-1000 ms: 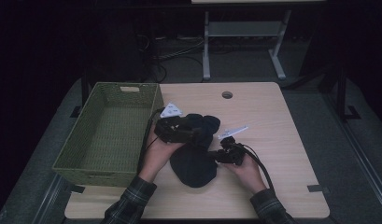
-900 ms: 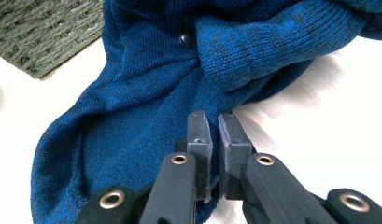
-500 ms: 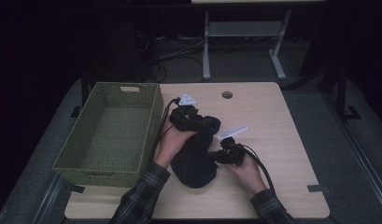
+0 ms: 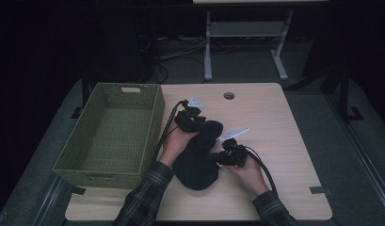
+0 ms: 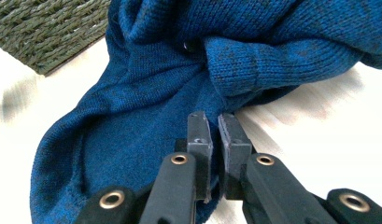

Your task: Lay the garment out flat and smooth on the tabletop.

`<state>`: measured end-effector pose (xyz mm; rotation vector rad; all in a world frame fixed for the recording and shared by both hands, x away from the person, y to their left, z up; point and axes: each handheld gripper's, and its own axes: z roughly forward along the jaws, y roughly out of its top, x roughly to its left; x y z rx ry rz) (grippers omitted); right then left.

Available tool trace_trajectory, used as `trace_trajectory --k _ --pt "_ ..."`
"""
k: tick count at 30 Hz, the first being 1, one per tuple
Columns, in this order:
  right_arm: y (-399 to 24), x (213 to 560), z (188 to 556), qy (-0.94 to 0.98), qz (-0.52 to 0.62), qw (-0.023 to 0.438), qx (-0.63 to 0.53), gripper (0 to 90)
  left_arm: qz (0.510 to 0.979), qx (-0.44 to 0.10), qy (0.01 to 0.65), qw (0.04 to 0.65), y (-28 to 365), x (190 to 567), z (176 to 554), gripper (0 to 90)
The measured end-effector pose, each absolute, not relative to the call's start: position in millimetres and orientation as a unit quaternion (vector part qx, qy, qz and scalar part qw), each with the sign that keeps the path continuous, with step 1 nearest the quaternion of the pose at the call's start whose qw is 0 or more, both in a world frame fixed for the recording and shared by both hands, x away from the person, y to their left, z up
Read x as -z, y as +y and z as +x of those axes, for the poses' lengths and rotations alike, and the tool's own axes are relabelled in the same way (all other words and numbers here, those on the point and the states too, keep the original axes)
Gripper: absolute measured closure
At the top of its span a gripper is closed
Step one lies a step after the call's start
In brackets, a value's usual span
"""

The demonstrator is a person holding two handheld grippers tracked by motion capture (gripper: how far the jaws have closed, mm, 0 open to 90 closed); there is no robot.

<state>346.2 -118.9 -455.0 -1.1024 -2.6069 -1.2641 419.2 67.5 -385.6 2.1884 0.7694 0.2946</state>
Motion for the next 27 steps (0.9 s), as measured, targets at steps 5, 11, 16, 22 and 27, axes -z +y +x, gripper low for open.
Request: trace_trajectory --k 5,11,16,22,27 --pt "-120.9 453.4 343.7 -0.842 -0.356 0.017 0.405 85.2 0.858 -0.120 0.305 0.395 69.2 382.4 419.7 69.8" --pt "-133.2 448.5 335.4 -0.840 -0.360 0.002 0.406 85.6 0.849 -0.129 0.314 0.406 74.1 376.4 422.5 69.8" --pt "-149.1 445.5 325.1 -0.837 -0.366 -0.011 0.406 85.8 0.842 -0.133 0.320 0.414 74.6 373.4 427.6 69.8" --pt "-164.6 442.1 306.8 -0.838 -0.373 -0.026 0.397 85.8 0.834 -0.135 0.330 0.421 72.6 374.4 435.1 69.8" --pt "-174.9 442.2 287.8 -0.845 -0.363 -0.036 0.392 85.8 0.829 -0.139 0.341 0.421 74.1 377.5 444.1 69.8"
